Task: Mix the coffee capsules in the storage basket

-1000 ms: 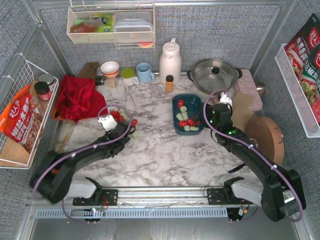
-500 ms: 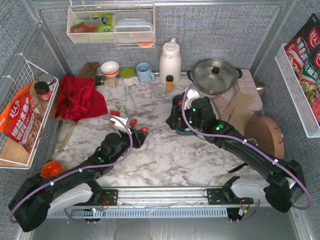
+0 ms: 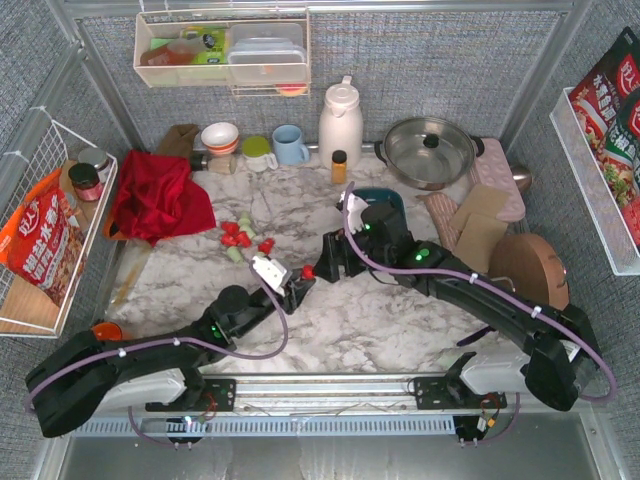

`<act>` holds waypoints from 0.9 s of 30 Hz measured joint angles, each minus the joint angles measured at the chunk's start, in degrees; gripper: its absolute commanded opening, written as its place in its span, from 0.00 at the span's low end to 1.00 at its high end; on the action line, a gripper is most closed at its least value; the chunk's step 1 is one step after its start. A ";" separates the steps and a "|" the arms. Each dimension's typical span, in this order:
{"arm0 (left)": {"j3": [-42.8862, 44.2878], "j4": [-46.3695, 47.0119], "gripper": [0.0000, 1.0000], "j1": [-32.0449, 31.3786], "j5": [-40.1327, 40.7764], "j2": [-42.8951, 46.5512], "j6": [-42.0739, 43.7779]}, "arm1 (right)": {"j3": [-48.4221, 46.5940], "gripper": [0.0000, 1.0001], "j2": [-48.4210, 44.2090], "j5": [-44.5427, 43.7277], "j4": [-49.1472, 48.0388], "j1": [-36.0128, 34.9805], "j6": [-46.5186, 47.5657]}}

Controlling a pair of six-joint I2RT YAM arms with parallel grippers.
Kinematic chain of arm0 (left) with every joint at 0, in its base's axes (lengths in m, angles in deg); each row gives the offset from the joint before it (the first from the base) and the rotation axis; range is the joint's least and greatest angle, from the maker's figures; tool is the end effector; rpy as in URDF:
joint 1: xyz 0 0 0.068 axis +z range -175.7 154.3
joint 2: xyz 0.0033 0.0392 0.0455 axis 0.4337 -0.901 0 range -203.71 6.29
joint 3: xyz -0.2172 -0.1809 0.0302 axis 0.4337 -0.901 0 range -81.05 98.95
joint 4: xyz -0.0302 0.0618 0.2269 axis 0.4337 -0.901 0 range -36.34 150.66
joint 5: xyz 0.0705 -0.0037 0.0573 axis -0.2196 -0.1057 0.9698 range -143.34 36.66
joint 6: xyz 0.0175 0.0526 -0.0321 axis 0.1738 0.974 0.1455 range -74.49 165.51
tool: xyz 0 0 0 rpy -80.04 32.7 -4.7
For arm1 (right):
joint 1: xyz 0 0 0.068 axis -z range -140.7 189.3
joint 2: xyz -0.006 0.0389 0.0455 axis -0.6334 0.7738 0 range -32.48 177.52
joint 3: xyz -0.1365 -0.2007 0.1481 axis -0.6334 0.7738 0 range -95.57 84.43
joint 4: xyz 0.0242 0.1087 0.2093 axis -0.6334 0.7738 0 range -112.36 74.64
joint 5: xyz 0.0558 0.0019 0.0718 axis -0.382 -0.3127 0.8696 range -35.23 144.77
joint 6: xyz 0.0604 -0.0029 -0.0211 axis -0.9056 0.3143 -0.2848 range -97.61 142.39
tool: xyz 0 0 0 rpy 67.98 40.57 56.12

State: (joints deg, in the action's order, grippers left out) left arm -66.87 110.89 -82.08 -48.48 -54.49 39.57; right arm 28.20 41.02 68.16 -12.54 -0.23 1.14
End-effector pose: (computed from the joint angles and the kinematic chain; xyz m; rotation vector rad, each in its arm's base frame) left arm 0.1156 -0.1663 0.2443 0.6011 1.4417 -0.8036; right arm 0.2065 0.1853 0.3147 -0.4931 2.0949 0.8817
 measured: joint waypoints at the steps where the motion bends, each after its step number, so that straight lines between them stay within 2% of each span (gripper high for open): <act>1: 0.00 0.72 0.39 -0.35 0.24 -0.46 0.63 | 0.04 0.75 0.09 0.87 -0.20 -0.20 -0.35; 7: 0.28 2.62 0.39 -1.95 1.46 -3.08 3.23 | 1.36 0.73 0.09 4.96 -2.86 -0.66 -3.06; 16: 1.11 4.07 0.39 -3.74 2.82 -3.72 5.14 | 1.62 0.68 1.97 6.32 -4.48 -1.29 -4.52; 22: 1.16 4.04 0.39 -4.42 2.99 -3.32 5.92 | 1.70 0.55 2.93 6.05 -4.76 -1.42 -5.07; 27: 1.18 4.02 0.42 -4.76 4.13 -3.32 5.90 | 1.77 0.37 2.97 6.36 -5.70 -1.73 -5.88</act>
State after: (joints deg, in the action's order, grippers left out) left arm -65.69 114.91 -86.85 -44.35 -57.81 45.47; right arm 29.97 43.99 74.52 -18.24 -1.95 -4.74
